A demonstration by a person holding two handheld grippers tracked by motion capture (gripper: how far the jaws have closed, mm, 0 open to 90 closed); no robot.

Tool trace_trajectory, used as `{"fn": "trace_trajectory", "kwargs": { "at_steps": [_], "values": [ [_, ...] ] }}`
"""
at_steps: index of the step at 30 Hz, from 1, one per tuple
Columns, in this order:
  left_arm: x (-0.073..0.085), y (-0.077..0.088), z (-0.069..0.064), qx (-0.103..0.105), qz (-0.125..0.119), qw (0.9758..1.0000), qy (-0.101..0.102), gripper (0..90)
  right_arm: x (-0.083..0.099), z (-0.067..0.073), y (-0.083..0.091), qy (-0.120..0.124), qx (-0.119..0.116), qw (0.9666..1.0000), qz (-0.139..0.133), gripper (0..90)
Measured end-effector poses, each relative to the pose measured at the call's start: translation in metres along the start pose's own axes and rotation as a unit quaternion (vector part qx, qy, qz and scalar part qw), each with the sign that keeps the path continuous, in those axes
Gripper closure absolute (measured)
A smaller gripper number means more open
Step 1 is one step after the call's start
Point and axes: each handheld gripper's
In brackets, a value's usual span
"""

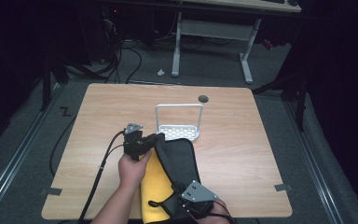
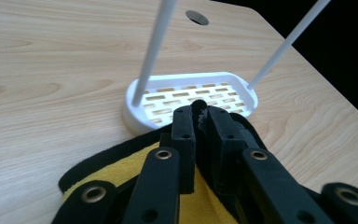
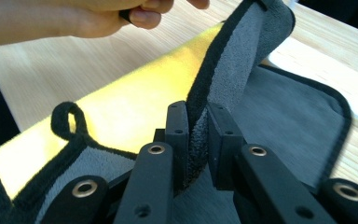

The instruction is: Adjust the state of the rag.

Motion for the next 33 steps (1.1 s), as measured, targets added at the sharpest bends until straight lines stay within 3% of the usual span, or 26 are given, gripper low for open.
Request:
{"fn": "trace_trajectory", "kwargs": {
  "at_steps": [9, 17, 21, 25, 30, 33],
  "values": [
    [0.002, -0.020, -0.020, 0.010, 0.006, 0.9999, 0.001, 81.1, 0.021, -0.015, 0.012, -0.011, 0.019, 0.9997, 0.015, 80.8],
    [0.001, -0.034, -0.028, 0.013, 0.012, 0.9998, 0.003, 79.7, 0.030, -0.027, 0.019, -0.040, 0.029, 0.9986, 0.020, 79.9],
    [0.003, -0.043, -0.029, 0.019, 0.017, 0.9996, 0.011, 65.8, 0.036, -0.032, 0.021, -0.051, 0.040, 0.9975, 0.029, 66.8],
    [0.002, -0.040, -0.033, 0.031, 0.002, 0.9995, 0.008, 55.2, 0.035, -0.039, 0.026, -0.071, 0.062, 0.9956, 0.008, 60.7],
    [0.002, -0.033, -0.034, 0.036, -0.001, 0.9993, -0.004, 53.2, 0.036, -0.045, 0.030, -0.083, 0.072, 0.9939, -0.004, 60.4],
    [0.008, -0.025, -0.033, 0.035, 0.007, 0.9991, -0.024, 54.2, 0.036, -0.047, 0.031, -0.083, 0.071, 0.9940, -0.004, 60.7]
  ]
}}
Point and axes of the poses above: each handheld gripper's, and its own axes: y roughly backward along the jaws, x roughly out of its underside, z roughly to its left, and after that the axes turned 3 degrees about z, right-handed
